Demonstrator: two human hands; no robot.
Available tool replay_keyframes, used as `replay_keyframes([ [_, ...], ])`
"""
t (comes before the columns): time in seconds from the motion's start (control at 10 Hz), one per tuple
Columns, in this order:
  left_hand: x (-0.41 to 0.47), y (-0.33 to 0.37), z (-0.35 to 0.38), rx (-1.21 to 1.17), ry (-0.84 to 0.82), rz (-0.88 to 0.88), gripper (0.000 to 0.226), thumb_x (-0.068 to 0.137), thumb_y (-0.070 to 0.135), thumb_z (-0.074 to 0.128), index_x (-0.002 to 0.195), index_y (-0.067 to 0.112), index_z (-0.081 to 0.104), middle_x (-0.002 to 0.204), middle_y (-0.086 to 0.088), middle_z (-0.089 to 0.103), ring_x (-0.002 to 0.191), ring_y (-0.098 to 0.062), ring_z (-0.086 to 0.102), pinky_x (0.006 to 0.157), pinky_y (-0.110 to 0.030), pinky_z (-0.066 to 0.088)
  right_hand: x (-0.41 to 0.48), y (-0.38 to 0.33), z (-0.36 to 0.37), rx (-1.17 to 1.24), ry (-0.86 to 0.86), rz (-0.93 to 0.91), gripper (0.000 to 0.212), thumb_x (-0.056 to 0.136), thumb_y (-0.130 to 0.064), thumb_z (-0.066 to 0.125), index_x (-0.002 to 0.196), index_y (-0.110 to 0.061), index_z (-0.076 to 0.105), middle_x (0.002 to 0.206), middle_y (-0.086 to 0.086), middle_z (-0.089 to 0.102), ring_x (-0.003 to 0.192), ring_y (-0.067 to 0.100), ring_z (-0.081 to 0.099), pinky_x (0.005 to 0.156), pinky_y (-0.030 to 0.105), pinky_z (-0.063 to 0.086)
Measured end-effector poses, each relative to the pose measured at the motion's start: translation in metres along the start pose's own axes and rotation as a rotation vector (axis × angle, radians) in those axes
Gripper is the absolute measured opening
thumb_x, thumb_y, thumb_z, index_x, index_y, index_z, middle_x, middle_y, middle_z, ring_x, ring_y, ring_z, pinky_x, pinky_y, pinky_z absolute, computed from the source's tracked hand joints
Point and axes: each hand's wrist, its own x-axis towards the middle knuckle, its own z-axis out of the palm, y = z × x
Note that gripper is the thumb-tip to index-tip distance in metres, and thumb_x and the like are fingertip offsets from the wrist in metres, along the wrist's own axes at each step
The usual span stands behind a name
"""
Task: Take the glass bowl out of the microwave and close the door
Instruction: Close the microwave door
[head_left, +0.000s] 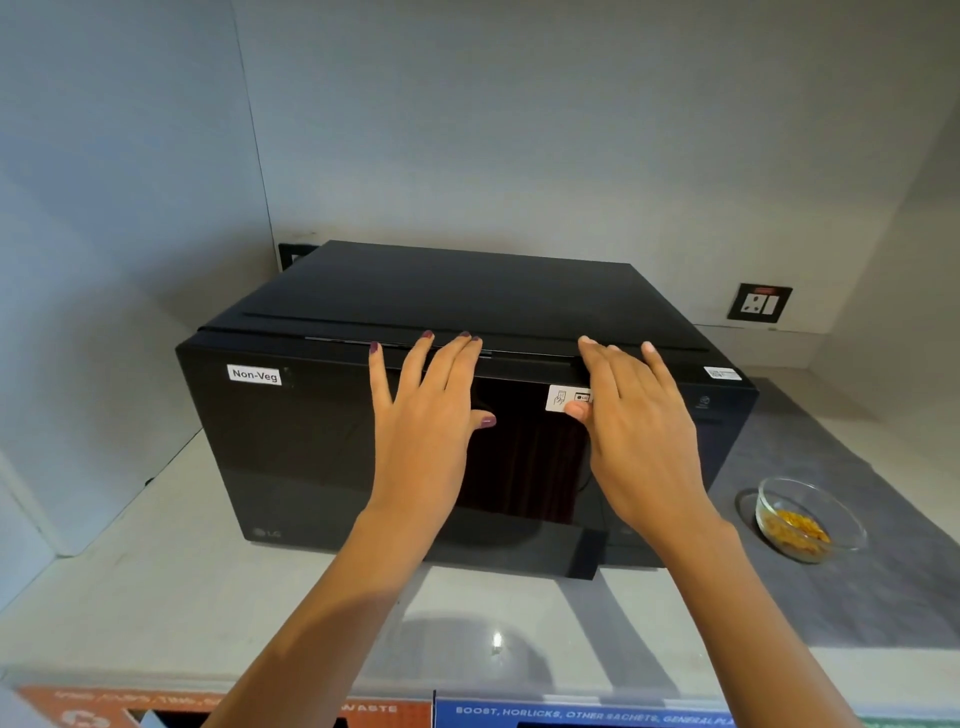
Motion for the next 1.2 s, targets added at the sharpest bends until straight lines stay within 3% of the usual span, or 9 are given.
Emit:
replay_keyframes([
  [0.5,0.009,-0.001,0.005,-0.034,0.039,0.010,0.060,0.084,0.031,0.070,0.138,0.018,0.048,0.140,-0.005,0.054,0.136,-0.023,0.042,0.118,-0.050,0.012,0.008,-0.007,0.009,-0.113,0.019,0.038,0.048,0.099,-0.023,0.043,0.145,-0.011,0.036,0.144,0.009,0.049,0.137,0.027,0.042,0.125,0.043,0.012],
  [0.7,0.008,0.002,0.007,-0.051,0.086,0.000,0.054,0.085,0.025,0.068,0.135,0.016,0.050,0.134,-0.004,0.056,0.132,-0.022,0.045,0.118,-0.048,0.014,0.013,-0.013,0.010,-0.174,0.053,0.054,0.044,0.094,-0.011,0.050,0.137,-0.007,0.046,0.131,0.013,0.056,0.122,0.031,0.053,0.122,0.045,0.020],
  [0.9,0.007,0.000,0.009,-0.079,0.075,0.016,0.055,0.088,0.029,0.066,0.138,0.017,0.048,0.140,-0.004,0.054,0.137,-0.021,0.041,0.119,-0.046,0.012,0.012,-0.011,0.019,-0.126,0.100,0.068,0.043,0.095,-0.014,0.052,0.138,-0.008,0.047,0.133,0.013,0.057,0.126,0.031,0.051,0.118,0.045,0.026],
  [1.0,0.005,-0.003,0.008,-0.097,0.105,0.053,0.054,0.088,0.035,0.064,0.137,0.017,0.050,0.139,-0.003,0.055,0.135,-0.022,0.043,0.119,-0.044,0.014,0.010,-0.012,0.029,-0.024,0.255,0.093,0.038,0.097,-0.023,0.052,0.131,-0.006,0.054,0.127,0.013,0.062,0.122,0.032,0.055,0.115,0.046,0.032],
  [1.1,0.002,-0.006,0.008,-0.196,0.176,0.094,0.047,0.093,0.033,0.056,0.137,0.015,0.050,0.139,-0.004,0.055,0.135,-0.021,0.044,0.119,-0.041,0.018,0.012,-0.020,0.037,0.178,0.388,0.159,0.042,0.100,-0.032,0.042,0.130,-0.005,0.054,0.128,0.012,0.062,0.125,0.029,0.054,0.118,0.043,0.029],
  [1.2,0.008,-0.006,0.003,-0.233,0.231,0.084,0.052,0.098,0.030,0.047,0.146,0.012,0.036,0.151,-0.006,0.042,0.144,-0.023,0.031,0.121,-0.039,0.017,0.023,-0.030,0.035,0.216,0.461,0.163,0.047,0.101,-0.033,0.036,0.138,-0.004,0.045,0.140,0.013,0.053,0.137,0.028,0.043,0.121,0.039,0.020],
])
